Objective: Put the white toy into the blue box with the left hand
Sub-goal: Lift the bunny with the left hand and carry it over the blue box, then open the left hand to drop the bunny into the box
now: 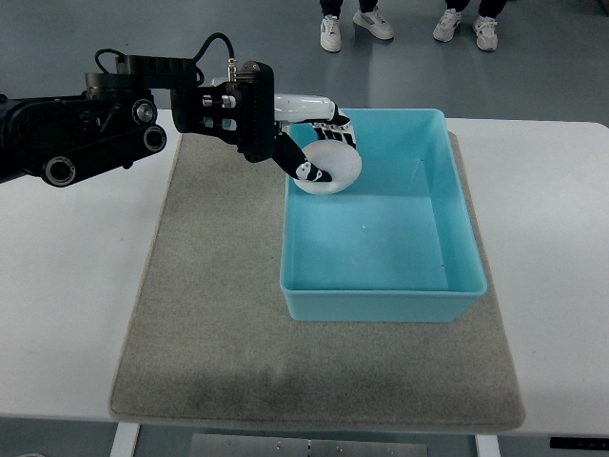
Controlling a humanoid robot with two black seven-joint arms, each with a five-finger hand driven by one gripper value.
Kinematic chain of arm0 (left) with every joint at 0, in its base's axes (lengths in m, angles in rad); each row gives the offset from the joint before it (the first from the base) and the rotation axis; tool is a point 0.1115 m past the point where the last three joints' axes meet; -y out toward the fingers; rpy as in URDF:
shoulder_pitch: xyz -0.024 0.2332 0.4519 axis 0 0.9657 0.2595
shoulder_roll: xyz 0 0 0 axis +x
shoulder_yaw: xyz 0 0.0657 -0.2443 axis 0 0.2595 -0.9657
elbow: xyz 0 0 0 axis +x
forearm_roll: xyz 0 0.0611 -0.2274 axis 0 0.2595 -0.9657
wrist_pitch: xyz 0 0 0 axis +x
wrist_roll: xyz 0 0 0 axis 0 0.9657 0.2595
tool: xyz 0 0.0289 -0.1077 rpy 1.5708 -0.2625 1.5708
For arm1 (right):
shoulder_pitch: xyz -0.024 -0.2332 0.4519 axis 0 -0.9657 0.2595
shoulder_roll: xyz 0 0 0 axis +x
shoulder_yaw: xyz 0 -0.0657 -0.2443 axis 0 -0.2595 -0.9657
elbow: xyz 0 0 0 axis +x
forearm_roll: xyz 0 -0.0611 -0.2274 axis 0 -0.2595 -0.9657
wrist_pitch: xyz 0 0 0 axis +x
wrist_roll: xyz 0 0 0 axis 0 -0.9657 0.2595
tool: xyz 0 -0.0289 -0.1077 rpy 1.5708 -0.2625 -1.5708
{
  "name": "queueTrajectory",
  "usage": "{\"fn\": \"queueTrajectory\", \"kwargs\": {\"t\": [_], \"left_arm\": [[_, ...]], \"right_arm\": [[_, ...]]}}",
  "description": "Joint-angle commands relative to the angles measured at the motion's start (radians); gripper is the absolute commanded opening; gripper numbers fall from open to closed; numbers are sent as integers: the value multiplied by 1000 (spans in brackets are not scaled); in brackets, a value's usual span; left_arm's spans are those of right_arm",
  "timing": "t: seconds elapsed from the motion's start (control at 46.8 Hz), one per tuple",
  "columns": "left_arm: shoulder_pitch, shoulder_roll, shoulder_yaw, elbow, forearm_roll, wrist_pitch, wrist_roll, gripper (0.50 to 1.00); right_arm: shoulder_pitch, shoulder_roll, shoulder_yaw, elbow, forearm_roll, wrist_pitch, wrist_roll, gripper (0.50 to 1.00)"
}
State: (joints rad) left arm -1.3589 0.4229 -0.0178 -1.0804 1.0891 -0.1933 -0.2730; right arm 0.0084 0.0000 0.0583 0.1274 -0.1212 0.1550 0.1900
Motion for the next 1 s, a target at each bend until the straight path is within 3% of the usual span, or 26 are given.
{"fn": "queueTrajectory", "kwargs": {"t": [0.0,0.043,0.085,0.534,0.983], "left_arm": [[7,-1,-1,-1,-3,2,-2,889],[11,-1,1,-1,-3,2,-2,943],[17,-3,-1,-1,-3,2,-2,962],[30,-6,-2,5,-8,3,-2,971],[34,-6,-51,220,-11,5,-17,973]], "right_arm": [[1,0,0,0,0,0,0,936],[-1,0,0,0,0,0,0,936],[1,0,0,0,0,0,0,936],[1,0,0,0,0,0,0,936],[-1,0,0,0,0,0,-1,936]]}}
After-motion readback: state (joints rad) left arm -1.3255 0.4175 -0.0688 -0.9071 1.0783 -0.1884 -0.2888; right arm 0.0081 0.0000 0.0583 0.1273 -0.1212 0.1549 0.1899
